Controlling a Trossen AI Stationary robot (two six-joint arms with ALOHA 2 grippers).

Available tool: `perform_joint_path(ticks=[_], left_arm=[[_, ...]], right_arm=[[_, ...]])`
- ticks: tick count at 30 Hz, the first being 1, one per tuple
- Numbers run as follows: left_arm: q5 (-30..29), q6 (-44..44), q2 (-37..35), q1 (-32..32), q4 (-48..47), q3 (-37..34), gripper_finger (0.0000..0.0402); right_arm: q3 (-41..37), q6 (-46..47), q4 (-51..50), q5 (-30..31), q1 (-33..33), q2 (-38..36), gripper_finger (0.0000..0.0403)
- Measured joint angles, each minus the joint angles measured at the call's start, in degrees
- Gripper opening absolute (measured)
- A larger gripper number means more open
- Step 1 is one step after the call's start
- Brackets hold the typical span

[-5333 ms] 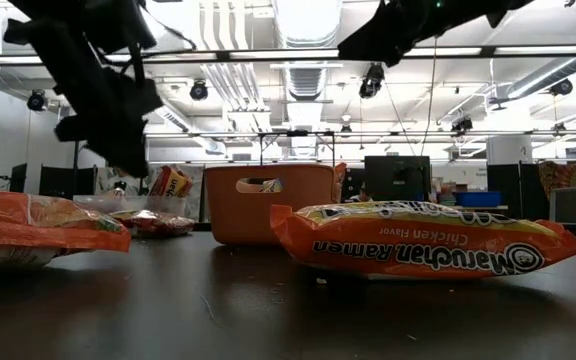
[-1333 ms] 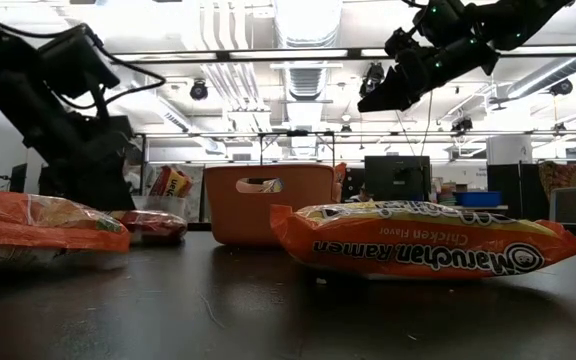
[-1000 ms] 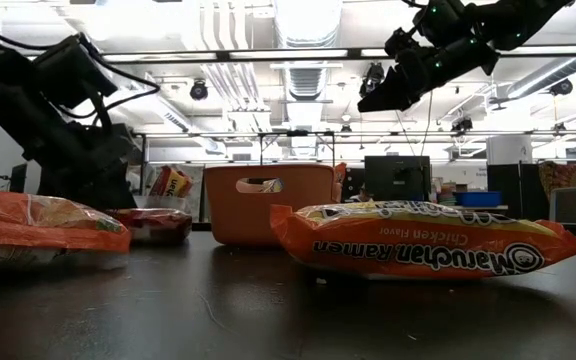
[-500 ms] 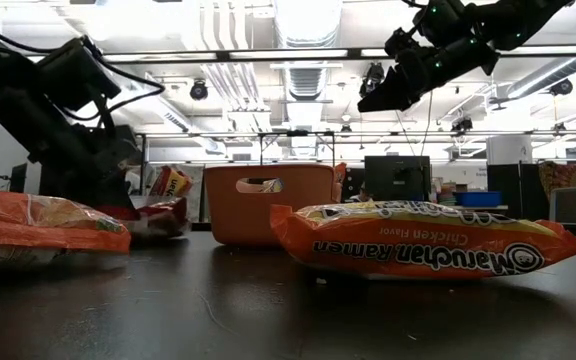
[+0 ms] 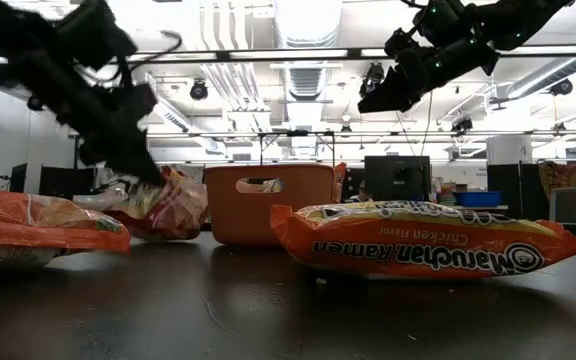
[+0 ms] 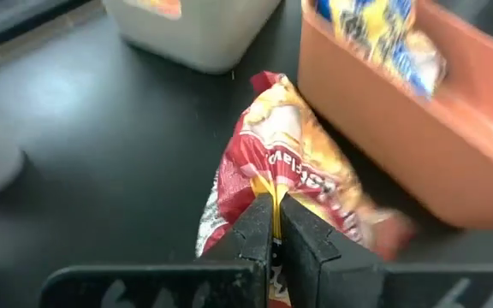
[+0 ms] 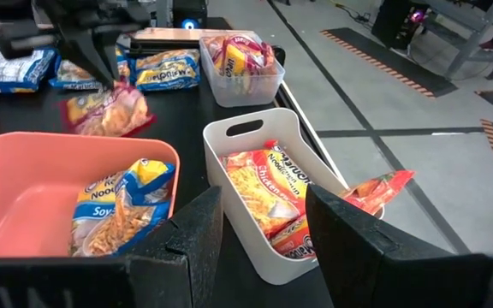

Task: Sort Maruchan noodles
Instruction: Put the red bag into the transparent bin

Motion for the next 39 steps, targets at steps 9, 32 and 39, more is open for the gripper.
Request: perform_joint_path(ticks=[9,32,39], left_arm=[[-5.8,4.9,-0.4,0.0,-12.6,11.3,0.0001],[-28.7,12.8,-0.4,1.2,-22.7,31.3,0.0000],[-39.9,17.5,-0.3,6.1,-25.6,33.7,0.0000]], right_arm=[[0.0,0.8,-1.1,0.0,0.0,0.0,0.0157],[0.0,0.8,-1.7,0.0,0.0,0.0,0.0157],[0.0,0.4,-1.7,0.0,0.0,0.0,0.0157]])
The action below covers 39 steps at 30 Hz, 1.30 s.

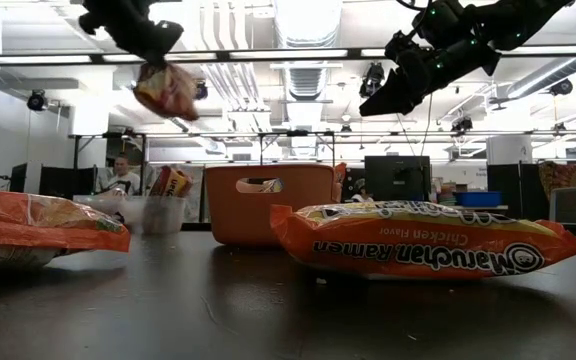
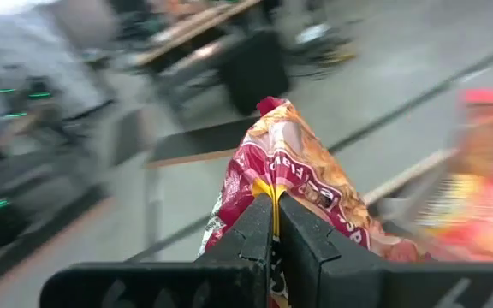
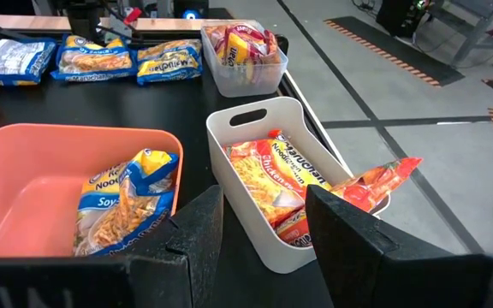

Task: Sort Maruchan noodles
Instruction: Put the red bag into the transparent bin

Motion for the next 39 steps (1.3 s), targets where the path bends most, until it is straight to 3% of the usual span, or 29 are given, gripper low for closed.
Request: perform_joint_path(ticks=[2,7,13,19,26,39], left_arm=[[-2.8,0.0,0.3,2.5,-0.8,-0.6,0.0000],[-3.3,0.2,1.9,11.2,-1.0,-3.4,0.0000],[0.1,-0.3,6.7,21.4,-0.4,-4.6,0.0000],[0.7,3.4,14.0,27.6,4.6,-4.6,0.0000],[2.1,6.5,22.6,30.5,13.0,-4.6,0.0000],[1.9,6.3,30.4,28.1,13.3,-4.6,0.0000]], right_arm=[[0.0,-0.1,0.0,0.0,0.0,0.0,0.0157],[0.0,-0.5,0.0,0.0,0.0,0.0,0.0157],[0.0,-1.1,0.4,0.1,0.0,0.0,0.0157],[0.0,-1.2,0.5,0.1,0.0,0.0,0.0157],[0.0,-1.2,0.5,0.1,0.0,0.0,0.0157],[0.0,-0.9,-0.3,0.2,0.0,0.0,0.0157]])
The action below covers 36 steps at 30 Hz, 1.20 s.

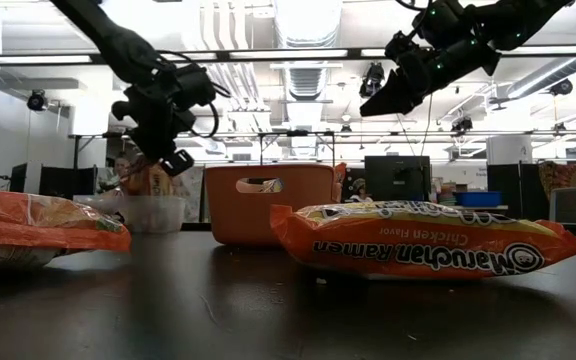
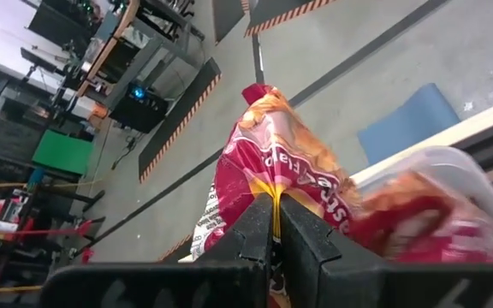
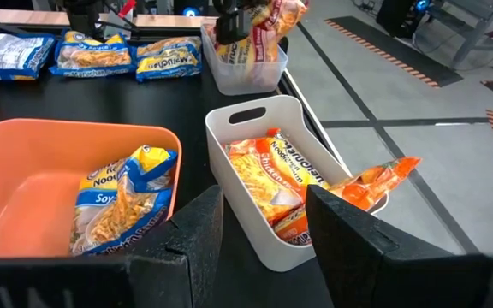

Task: Sort Maruchan noodles
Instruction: Put the red bag into the transparent bin

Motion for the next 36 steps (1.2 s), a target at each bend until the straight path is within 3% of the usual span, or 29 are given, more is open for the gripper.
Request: perform_joint_path(ticks=[5,11,15,17,26,36], left_arm=[[0.0,-1.6,-0.1,-2.3,-1.1,0.0,0.0000],[0.7,-9.8,-0.2,-5.0,-7.5,0.0,0.0000],[7.4,-18.1,-0.3,-5.1,-10.8,0.0,0.0000],[9.5,-18.8,-0.1,-5.1,-10.8,0.0,0.0000],[9.0,-20.9,-0.2,-5.1,-11.1,0.0,0.0001],[10.5,-25.0,-3.8,-5.2,-12.0,2.0,0.0034]], right_arm=[[0.0,0.4,-0.2,0.0,0.0,0.0,0.0157],[0.0,0.4,-0.2,0.0,0.0,0.0,0.0157],[0.0,0.4,-0.2,0.0,0.0,0.0,0.0157],[0.0,0.4,-0.2,0.0,0.0,0.0,0.0157],[0.0,0.4,-0.8,0.0,0.0,0.0,0.0157],[0.0,0.4,-1.0,0.0,0.0,0.0,0.0157]])
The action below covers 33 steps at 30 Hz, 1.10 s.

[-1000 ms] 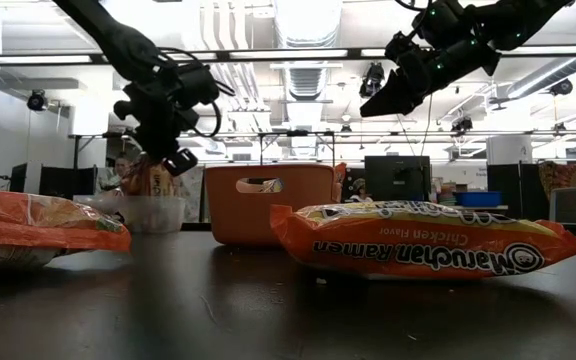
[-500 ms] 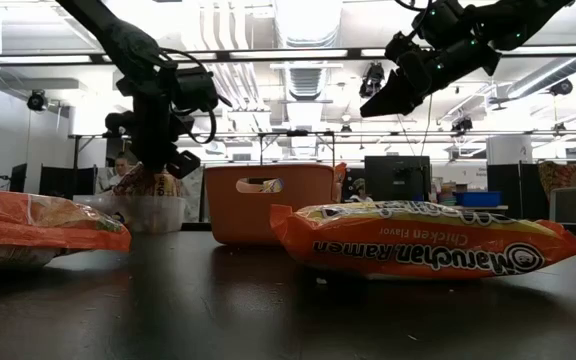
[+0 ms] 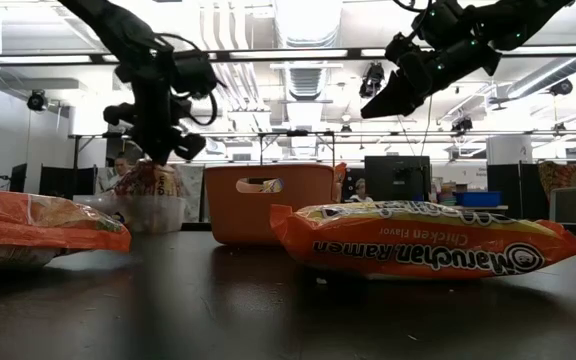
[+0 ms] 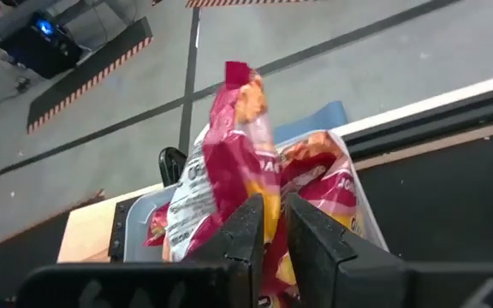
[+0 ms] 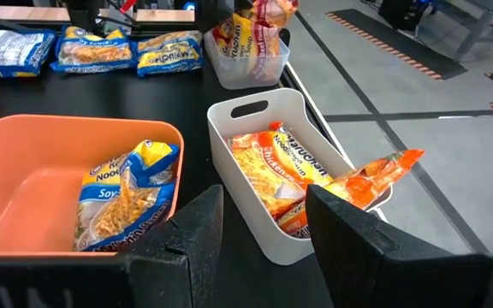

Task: Sort Maruchan noodles
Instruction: Put the red bag into the transparent bin

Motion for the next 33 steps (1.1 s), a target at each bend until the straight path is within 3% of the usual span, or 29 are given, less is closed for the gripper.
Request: perform_joint_path(ticks=[6,10,16,18,23,33], left_arm=[[1.7,-1.5,-5.1,-0.2,-5.4,0.1,0.0053],[1.6,3.2,-11.4,-0.5,-5.3,1.0,0.0065],[-1.1,14.0,-18.4,4.0,8.5,1.0,0.0065],[-0.4,15.4,-18.3,6.8,10.1,0.3,0.0059],[8.2,12.5,-13.9,12.2,10.1,-1.3,0.0040],[9.4,6.7,-4.5,12.4,9.9,-2.0,0.0037]], right_arm=[[0.0,0.4,-0.3,0.0,0.0,0.0,0.0157],[0.0,0.4,-0.5,0.0,0.0,0.0,0.0157],[0.0,0.3,-0.5,0.0,0.0,0.0,0.0157],[0.0,0.1,-0.5,0.0,0.0,0.0,0.0157],[0.0,-0.6,-0.4,0.0,0.0,0.0,0.0157],[0.0,-1.1,-0.4,0.0,0.0,0.0,0.0157]])
